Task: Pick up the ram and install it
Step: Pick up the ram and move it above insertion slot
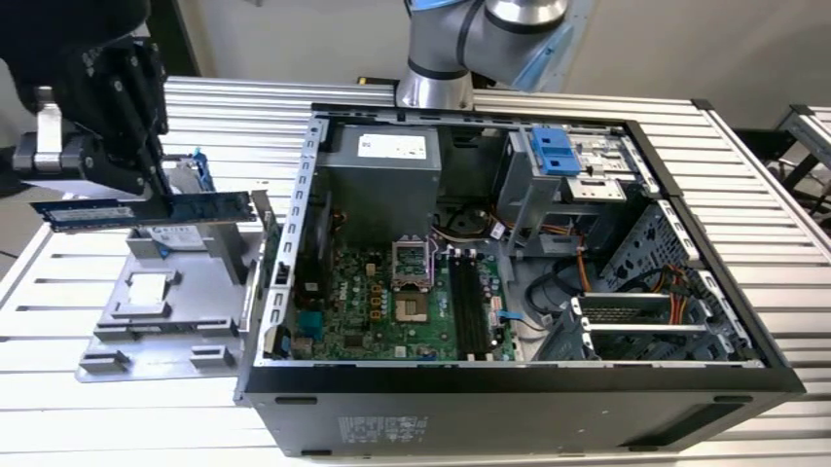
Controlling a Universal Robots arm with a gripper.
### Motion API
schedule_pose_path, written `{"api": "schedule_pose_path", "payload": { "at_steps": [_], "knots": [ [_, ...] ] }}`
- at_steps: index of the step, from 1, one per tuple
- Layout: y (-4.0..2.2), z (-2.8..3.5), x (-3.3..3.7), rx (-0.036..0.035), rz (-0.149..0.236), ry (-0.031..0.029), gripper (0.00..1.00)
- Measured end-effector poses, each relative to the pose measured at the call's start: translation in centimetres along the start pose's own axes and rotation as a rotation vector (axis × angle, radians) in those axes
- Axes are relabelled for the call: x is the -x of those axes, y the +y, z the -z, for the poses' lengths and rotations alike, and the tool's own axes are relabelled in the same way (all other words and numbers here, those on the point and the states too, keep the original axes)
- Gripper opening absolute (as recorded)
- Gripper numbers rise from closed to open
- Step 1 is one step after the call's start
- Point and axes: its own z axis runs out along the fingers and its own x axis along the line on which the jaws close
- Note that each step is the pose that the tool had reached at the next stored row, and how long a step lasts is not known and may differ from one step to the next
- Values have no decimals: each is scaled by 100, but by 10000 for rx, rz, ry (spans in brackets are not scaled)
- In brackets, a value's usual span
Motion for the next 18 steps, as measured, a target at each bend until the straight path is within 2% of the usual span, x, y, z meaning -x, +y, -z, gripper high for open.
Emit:
{"api": "schedule_pose_path", "payload": {
  "at_steps": [18],
  "knots": [
    [-814,23,-75,0,0,0,0]
  ]
}}
